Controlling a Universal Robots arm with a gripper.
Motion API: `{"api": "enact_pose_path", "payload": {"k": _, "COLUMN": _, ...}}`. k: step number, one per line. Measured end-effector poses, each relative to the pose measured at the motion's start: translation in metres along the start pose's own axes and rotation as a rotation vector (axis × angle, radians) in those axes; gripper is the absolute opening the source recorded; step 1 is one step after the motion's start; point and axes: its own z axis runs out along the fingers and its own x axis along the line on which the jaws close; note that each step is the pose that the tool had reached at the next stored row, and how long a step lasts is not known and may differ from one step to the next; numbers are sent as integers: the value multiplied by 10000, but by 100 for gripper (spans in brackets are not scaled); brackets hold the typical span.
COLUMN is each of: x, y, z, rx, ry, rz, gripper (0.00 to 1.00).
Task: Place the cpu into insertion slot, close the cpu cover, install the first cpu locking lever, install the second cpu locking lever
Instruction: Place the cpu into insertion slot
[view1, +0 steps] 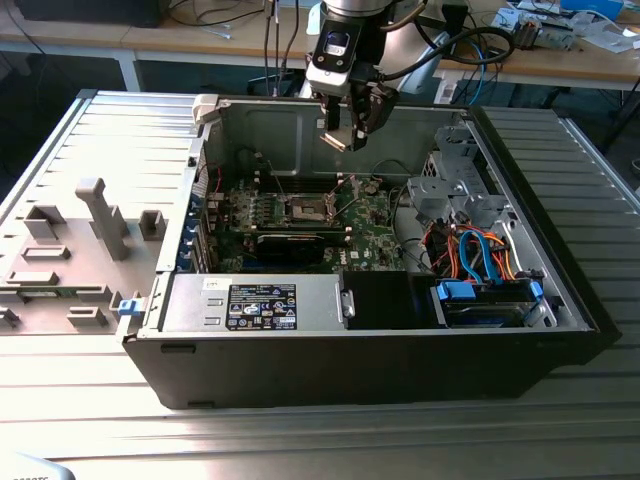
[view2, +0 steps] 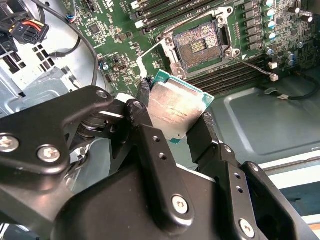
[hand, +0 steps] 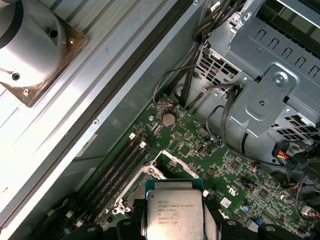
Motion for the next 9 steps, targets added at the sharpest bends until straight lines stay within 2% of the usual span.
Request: {"api": "enact_pose_path", "payload": {"k": 9, "x": 0, "y": 0, "z": 3, "rx": -1, "ry": -6, "rz": 68, "gripper": 55}}
